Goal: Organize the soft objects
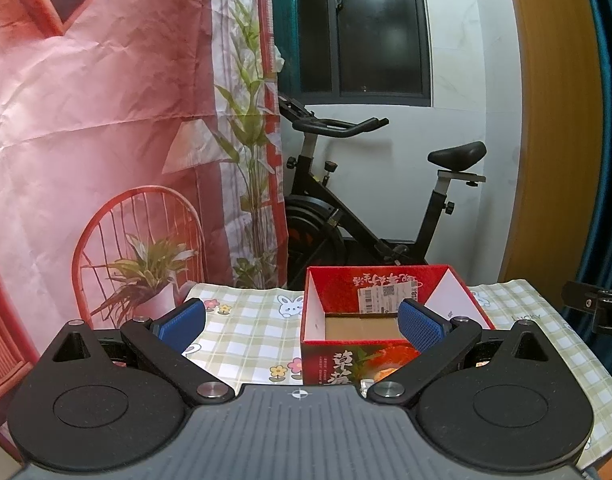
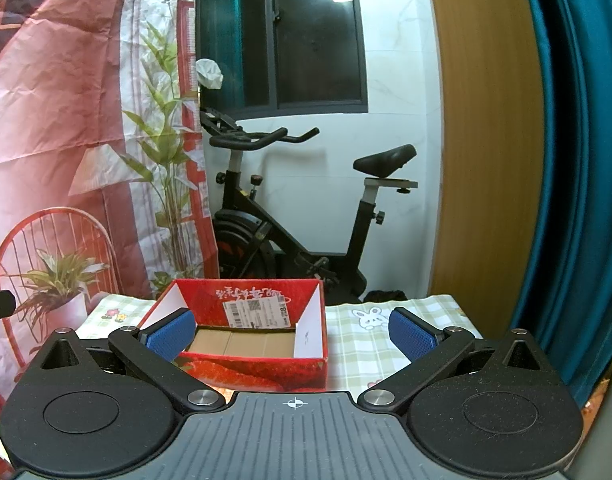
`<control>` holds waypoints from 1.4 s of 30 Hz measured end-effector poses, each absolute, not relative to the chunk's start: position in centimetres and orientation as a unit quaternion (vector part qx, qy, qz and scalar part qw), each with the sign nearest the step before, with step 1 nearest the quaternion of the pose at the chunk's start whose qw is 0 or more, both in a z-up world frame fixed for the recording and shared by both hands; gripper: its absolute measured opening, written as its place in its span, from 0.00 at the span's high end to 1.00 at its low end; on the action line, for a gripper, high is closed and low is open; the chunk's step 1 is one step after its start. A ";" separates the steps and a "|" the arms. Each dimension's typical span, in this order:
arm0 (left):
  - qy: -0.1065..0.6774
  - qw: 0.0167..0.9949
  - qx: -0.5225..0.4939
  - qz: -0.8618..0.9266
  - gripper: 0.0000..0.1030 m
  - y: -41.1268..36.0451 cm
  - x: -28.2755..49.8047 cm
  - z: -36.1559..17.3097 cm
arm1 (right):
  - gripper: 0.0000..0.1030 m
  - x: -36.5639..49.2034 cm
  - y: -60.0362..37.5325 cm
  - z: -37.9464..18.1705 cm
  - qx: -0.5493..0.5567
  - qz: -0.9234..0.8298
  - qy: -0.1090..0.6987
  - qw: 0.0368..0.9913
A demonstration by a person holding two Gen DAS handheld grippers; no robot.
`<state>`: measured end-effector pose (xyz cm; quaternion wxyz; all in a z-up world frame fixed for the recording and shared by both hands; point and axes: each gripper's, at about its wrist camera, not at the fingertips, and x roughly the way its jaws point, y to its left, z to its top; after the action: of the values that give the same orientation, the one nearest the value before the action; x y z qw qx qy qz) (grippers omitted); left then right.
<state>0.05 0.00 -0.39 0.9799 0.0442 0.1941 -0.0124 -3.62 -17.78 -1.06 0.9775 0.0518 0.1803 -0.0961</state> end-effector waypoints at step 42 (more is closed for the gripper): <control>0.195 0.980 0.043 -0.014 0.00 -0.4 0.0 -0.6 | 0.00 -3.6 -17.9 -1.1 0.053 -0.095 0.182 0.977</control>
<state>0.03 -0.37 -0.58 0.9797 0.0430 0.1954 -0.0138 -3.60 -17.93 -1.15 0.9773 0.0533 0.1818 -0.0952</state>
